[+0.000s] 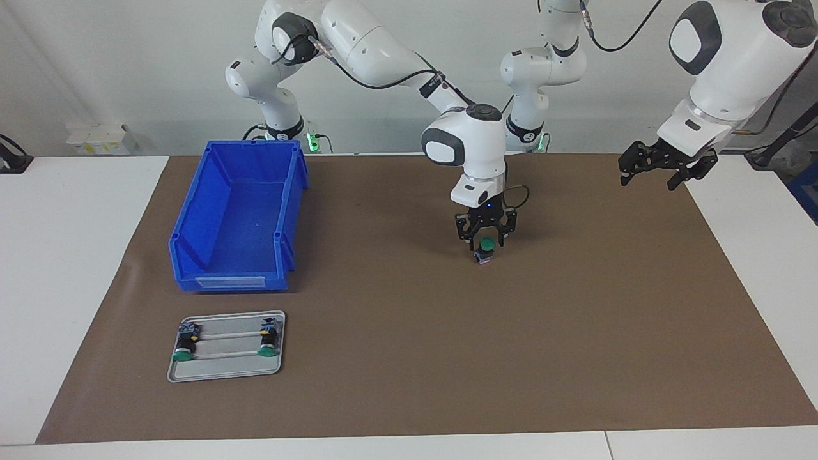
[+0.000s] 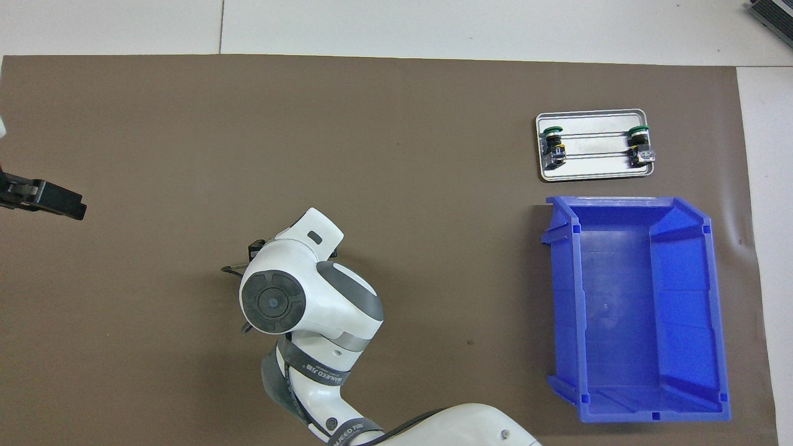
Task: Place and press button with both arms
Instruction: 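Reach the right gripper to the green cap and grasp it, then carry the green cap with the right gripper over the blue bin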
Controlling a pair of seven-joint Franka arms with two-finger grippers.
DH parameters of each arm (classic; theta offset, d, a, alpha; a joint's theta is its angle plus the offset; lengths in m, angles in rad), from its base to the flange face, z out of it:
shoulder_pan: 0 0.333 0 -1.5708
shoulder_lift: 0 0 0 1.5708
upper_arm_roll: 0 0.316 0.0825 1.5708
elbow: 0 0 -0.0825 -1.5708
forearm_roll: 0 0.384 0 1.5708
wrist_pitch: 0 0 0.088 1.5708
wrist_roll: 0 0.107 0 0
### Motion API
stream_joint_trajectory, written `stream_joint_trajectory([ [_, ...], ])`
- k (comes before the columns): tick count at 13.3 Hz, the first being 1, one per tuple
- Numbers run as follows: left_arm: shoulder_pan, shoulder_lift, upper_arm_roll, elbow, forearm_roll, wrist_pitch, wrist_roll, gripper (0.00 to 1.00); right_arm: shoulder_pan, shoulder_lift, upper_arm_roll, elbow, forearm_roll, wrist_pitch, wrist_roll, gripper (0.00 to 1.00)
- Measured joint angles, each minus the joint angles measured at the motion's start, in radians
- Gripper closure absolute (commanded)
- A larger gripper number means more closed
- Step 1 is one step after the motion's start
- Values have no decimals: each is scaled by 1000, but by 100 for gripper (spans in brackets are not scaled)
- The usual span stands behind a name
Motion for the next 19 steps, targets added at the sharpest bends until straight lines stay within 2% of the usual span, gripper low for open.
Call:
stream_joint_trajectory([
  [2,-10,-7,0,-27,0,29,0,0,1,0,0,-2,0,1,0,63],
  [3,-14,-15,-1,-50,0,47,-1,0,2,0,0,-2,0,1,0,97],
  [4,-16,-25,-2,-74,0,66,-1,0,2,0,0,-2,0,1,0,100],
  [8,-16,-59,-2,-148,0,128,-1,0,2,0,0,-2,0,0,0,100],
  [12,-29,-66,-2,-161,0,160,-9,0,-35,-38,-12,10,0,-34,1,100],
  [15,-37,-67,-2,-171,0,168,-13,0,-133,-176,-15,-3,0,-164,-11,100],
  [19,-37,-78,-1,-199,0,189,-14,0,-324,-401,-20,-178,2,-245,-176,100],
])
